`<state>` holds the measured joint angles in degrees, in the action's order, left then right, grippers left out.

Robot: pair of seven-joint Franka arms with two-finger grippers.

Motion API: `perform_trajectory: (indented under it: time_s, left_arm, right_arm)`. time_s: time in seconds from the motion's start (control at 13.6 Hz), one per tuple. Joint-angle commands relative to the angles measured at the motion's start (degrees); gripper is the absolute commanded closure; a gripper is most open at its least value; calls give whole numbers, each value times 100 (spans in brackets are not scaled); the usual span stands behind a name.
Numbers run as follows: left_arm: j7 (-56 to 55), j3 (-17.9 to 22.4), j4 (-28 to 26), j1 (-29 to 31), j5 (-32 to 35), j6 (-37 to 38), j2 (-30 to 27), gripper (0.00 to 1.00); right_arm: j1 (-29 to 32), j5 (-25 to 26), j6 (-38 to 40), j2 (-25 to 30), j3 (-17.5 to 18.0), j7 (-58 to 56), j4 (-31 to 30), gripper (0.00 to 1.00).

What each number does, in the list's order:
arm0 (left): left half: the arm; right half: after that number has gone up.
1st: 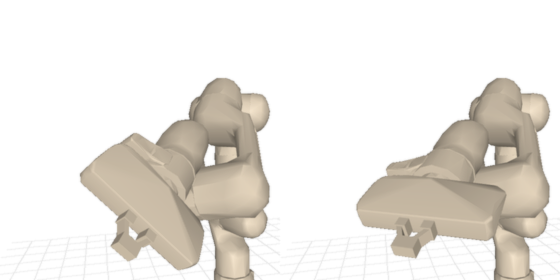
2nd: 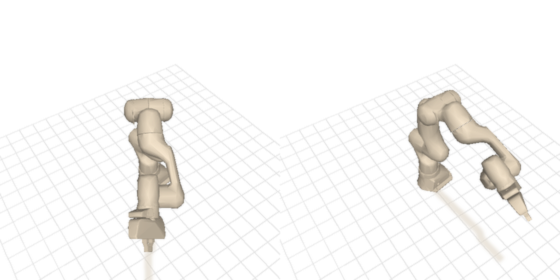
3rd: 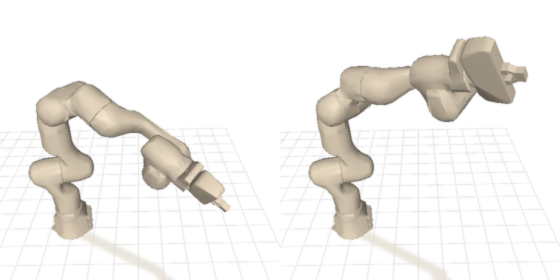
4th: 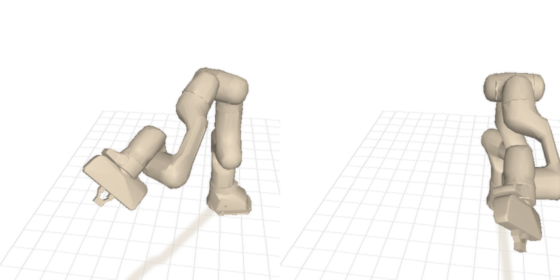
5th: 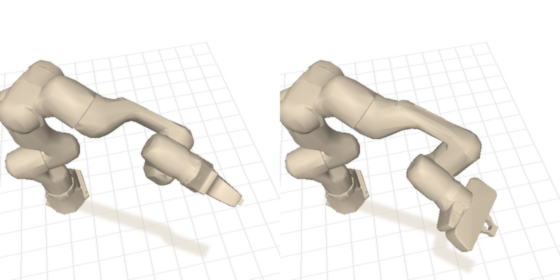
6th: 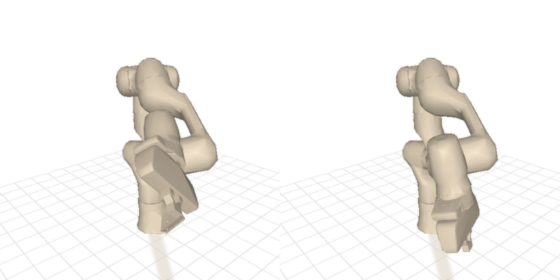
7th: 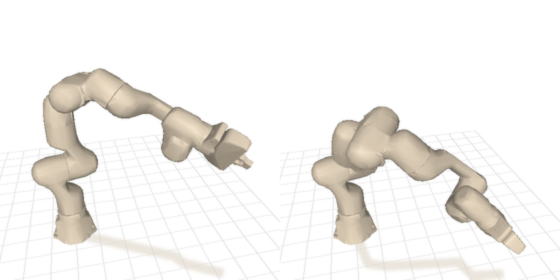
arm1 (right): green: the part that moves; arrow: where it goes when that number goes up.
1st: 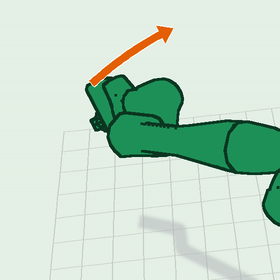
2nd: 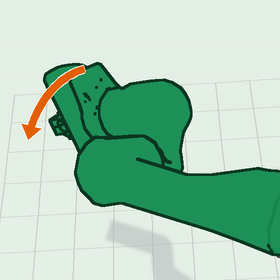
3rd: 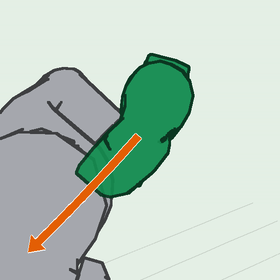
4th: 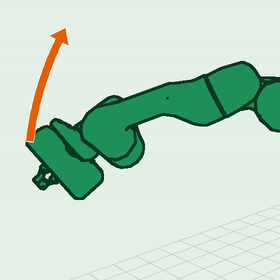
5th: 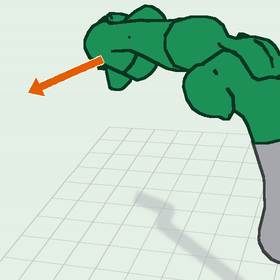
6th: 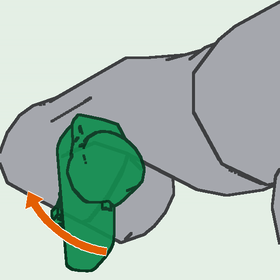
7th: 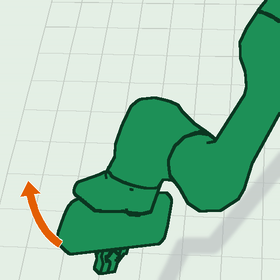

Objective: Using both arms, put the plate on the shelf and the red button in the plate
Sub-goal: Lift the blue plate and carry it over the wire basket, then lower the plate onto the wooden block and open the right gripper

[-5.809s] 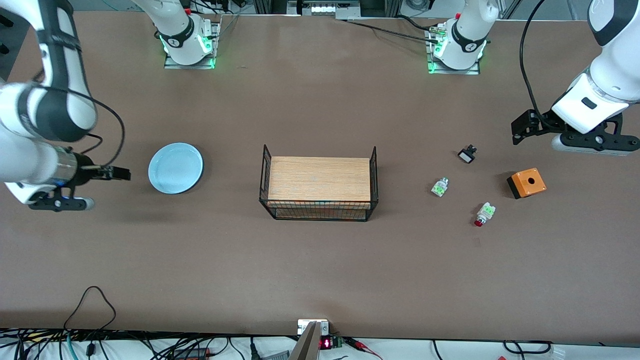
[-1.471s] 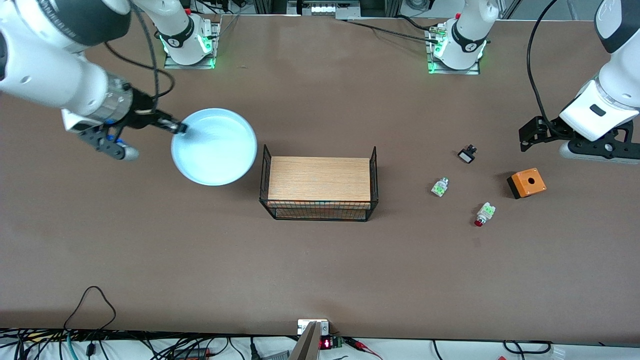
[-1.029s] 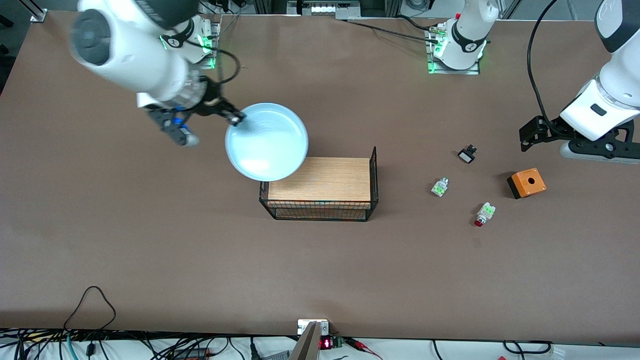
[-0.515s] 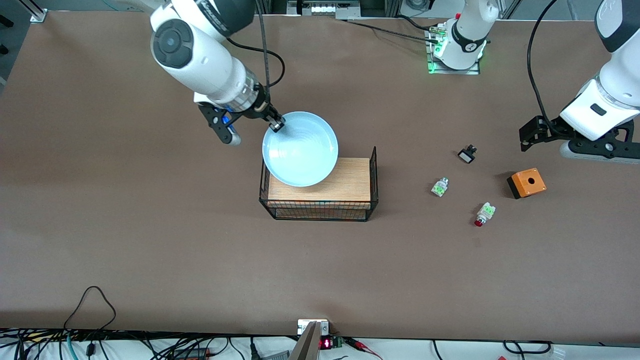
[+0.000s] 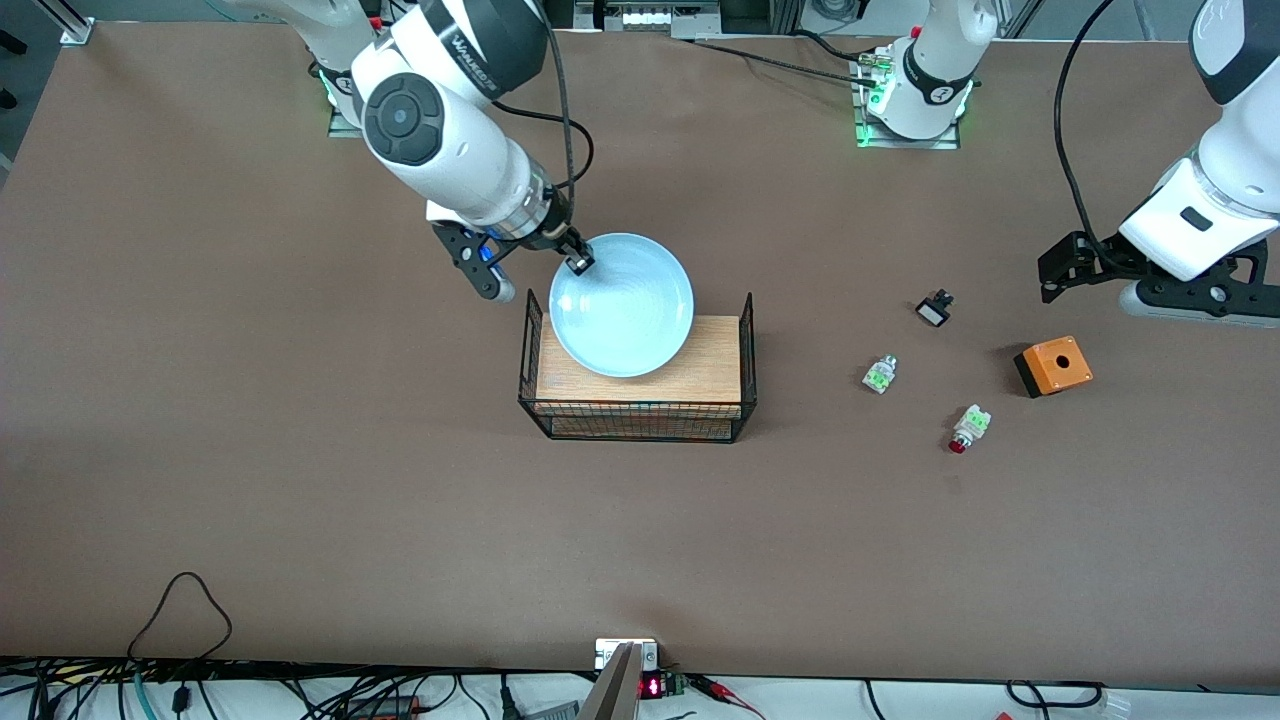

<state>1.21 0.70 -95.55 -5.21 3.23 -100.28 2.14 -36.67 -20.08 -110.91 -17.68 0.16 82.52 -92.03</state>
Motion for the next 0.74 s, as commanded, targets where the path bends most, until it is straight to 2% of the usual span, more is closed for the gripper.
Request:
perform_trajectory:
  time_s: [0.0, 0.66]
  left_arm:
    - [99, 1, 203, -6, 55, 131, 85, 0]
    - [99, 1, 203, -6, 55, 140, 85, 0]
  right_arm:
    - [-77, -92, -115, -183, -68, 71, 159, 100]
    - [-104, -13, -537, -570, -86, -192, 142, 100]
